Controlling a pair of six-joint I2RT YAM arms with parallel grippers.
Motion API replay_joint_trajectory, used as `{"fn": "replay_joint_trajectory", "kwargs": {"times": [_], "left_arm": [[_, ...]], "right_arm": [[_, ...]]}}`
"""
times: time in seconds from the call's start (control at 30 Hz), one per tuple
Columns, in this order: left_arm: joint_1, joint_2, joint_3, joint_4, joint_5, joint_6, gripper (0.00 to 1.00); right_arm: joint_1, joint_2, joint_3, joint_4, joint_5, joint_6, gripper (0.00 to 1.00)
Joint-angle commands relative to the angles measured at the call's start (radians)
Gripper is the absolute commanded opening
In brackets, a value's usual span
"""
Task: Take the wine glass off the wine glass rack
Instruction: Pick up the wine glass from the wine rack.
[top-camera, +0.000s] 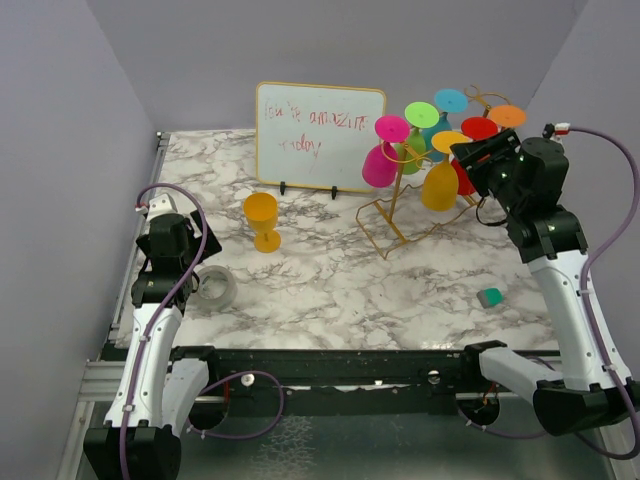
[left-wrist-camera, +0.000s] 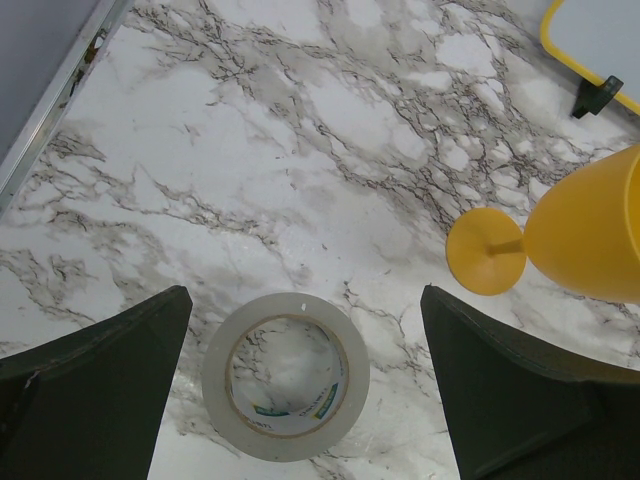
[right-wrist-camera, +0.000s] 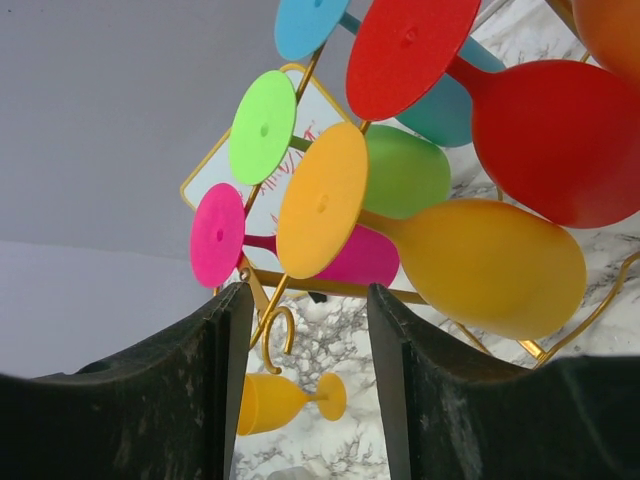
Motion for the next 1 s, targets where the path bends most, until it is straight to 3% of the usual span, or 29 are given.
{"fn": "replay_joint_trajectory", "kwargs": {"times": [0.0, 0.17, 0.6, 0.97], "left_arm": [[0.004, -0.010, -0.004, 0.018, 0.017, 0.007, 0.99], [0.004, -0.010, -0.004, 0.018, 0.016, 0.007, 0.99], [0.004, -0.006, -0.004, 0.018, 0.015, 0.007, 0.99], [0.004, -0.009, -0.004, 0.018, 0.012, 0.006, 0.99]], "right_arm": [[-0.008, -0.001, -0.031, 0.041, 0.036, 0.035, 0.53], [-0.013, -0.008, -0.075, 0.094, 0.038, 0.058, 0.45], [-0.025, 0.027, -0.088, 0.161, 0.042, 0.080, 0.42], [-0.037, 0.029, -0.121, 0.187, 0.026, 0.112, 0.27]]}}
